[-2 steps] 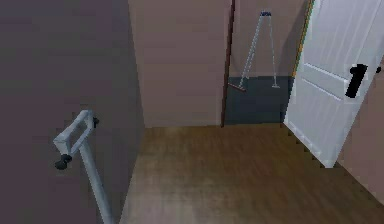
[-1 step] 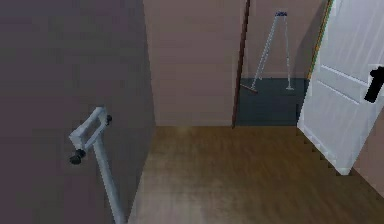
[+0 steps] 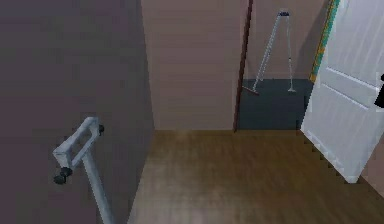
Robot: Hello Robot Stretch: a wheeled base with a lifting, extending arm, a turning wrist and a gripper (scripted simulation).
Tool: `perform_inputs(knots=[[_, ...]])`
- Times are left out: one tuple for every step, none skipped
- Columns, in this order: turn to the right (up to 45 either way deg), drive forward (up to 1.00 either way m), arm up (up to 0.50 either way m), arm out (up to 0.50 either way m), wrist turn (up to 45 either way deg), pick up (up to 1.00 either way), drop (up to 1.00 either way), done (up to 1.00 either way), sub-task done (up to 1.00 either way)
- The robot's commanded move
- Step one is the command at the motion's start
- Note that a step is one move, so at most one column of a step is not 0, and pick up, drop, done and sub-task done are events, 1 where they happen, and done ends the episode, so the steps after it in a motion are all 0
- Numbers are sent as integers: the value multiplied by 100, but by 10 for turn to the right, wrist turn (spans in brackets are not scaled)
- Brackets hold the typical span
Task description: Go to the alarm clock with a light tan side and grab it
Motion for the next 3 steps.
perform_inputs(knots=[[240,0,0,0,0,0,0,0,0],[0,100,0,0,0,0,0,0,0],[0,100,0,0,0,0,0,0,0]])
